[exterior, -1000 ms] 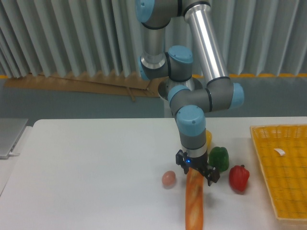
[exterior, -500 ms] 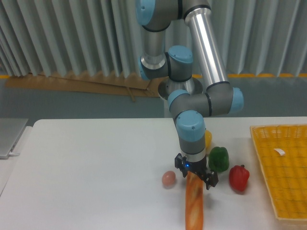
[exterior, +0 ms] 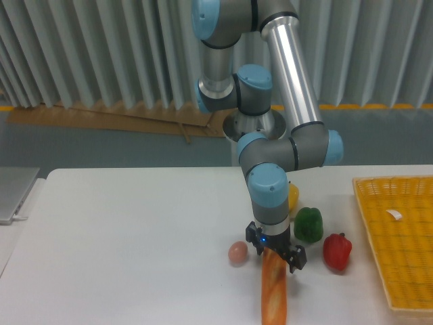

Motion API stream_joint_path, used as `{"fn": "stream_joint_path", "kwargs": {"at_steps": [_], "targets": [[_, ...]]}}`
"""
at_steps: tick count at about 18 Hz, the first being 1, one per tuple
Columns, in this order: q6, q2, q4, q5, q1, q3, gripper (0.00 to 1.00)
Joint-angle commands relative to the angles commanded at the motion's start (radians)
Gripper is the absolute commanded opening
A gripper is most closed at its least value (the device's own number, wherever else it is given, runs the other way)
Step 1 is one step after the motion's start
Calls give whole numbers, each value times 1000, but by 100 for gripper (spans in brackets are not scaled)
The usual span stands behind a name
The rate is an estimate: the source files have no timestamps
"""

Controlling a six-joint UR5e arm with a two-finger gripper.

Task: Place the bread in the basket
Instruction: 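Close the gripper on the baguette's end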

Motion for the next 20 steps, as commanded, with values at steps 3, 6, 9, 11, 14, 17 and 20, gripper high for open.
{"fn": "stream_joint_path", "kwargs": {"at_steps": [3, 6, 9, 11, 14, 17, 20], "targets": [[3, -6, 0, 0, 0, 5, 86], [6, -6, 0, 0, -2, 3, 69], [8, -6, 0, 0, -3, 3, 66], [9, -6, 0, 0, -3, 3, 55], [9, -5, 0, 0, -3, 5, 52], [11, 0, -2, -26, -2, 6, 51], [17, 6, -2, -44, 0, 8, 51]]}}
